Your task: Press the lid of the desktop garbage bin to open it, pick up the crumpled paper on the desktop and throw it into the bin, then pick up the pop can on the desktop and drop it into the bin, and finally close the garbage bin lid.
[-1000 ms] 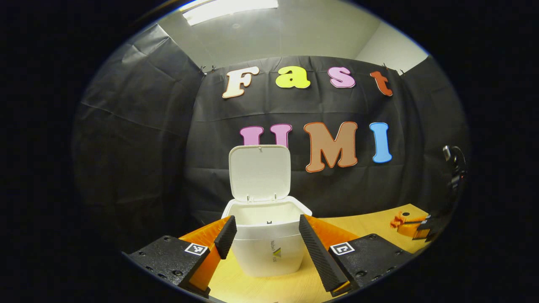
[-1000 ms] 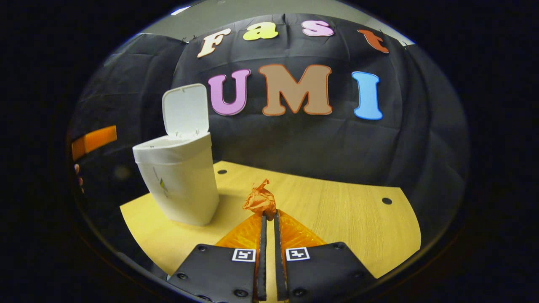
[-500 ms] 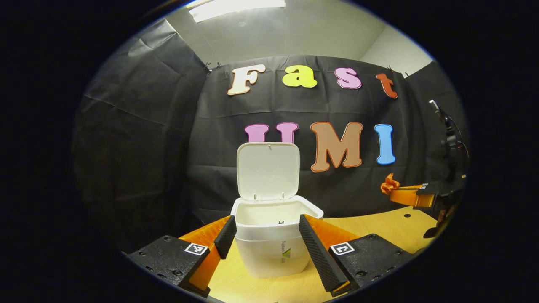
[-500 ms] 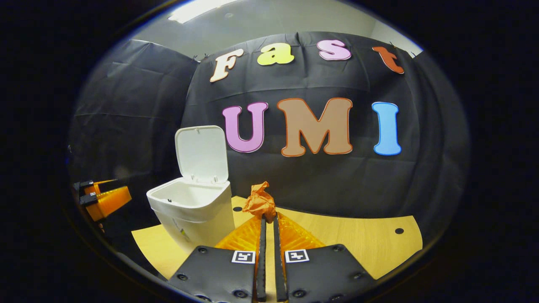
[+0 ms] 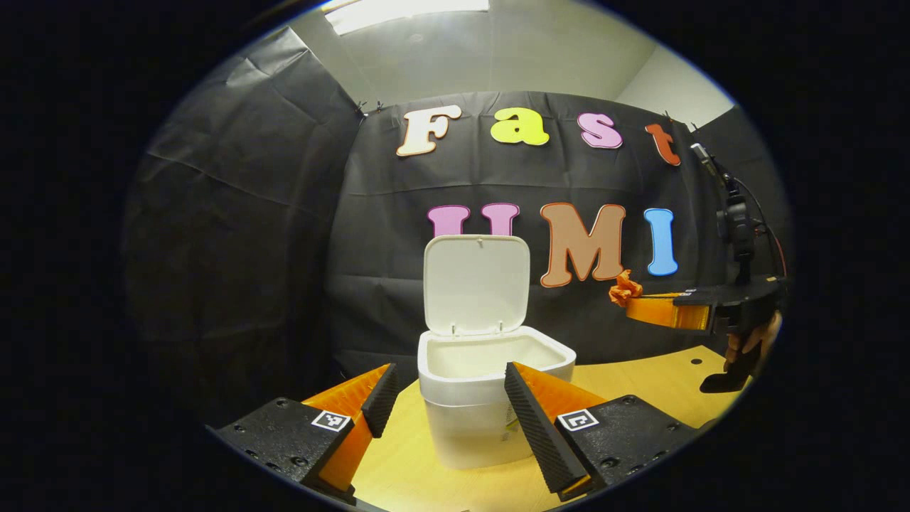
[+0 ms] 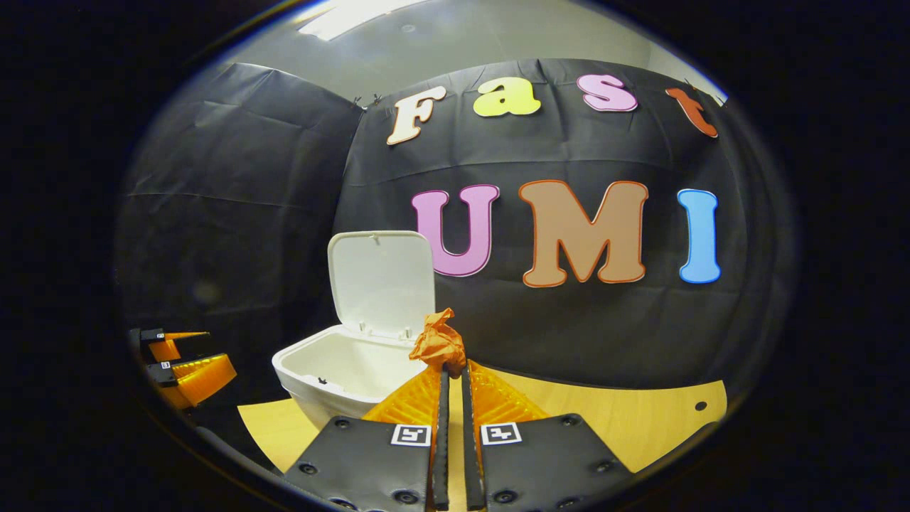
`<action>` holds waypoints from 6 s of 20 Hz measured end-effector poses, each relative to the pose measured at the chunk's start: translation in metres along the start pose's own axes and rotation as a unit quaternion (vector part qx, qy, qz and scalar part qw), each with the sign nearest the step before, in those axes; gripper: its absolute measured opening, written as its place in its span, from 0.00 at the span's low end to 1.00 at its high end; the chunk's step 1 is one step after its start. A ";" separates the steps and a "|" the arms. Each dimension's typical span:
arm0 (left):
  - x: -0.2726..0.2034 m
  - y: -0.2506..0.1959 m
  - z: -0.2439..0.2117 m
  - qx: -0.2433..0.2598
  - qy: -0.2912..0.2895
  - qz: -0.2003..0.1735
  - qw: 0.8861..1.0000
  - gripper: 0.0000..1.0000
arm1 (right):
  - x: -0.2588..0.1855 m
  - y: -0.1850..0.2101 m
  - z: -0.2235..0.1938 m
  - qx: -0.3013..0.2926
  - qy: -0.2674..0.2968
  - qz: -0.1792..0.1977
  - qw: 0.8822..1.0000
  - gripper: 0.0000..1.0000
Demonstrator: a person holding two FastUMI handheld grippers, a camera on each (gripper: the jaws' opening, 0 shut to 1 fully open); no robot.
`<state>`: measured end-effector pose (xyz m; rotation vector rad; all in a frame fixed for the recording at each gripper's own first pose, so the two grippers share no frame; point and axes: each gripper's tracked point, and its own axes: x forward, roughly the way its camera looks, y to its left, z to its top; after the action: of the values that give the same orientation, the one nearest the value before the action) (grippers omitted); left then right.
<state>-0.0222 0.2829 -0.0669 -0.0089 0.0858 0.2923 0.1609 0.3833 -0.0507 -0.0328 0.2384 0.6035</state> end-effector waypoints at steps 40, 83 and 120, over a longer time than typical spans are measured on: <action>0.014 -0.136 0.007 -0.010 -0.014 -0.158 0.987 0.89 | -0.132 -0.137 -0.022 0.048 -0.018 -0.181 0.982 0.99; -0.030 -0.303 -0.274 0.052 0.296 -0.291 0.908 0.93 | -0.287 -0.243 -0.121 0.089 0.074 -0.335 0.935 1.00; 0.125 -0.147 0.040 0.010 -0.005 -0.094 0.996 0.76 | -0.251 -0.217 -0.132 0.086 0.083 -0.279 0.953 1.00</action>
<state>0.1430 0.1790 -0.0384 0.0039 0.0769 0.1039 0.0557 0.0517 -0.1290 0.0182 0.4262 0.0138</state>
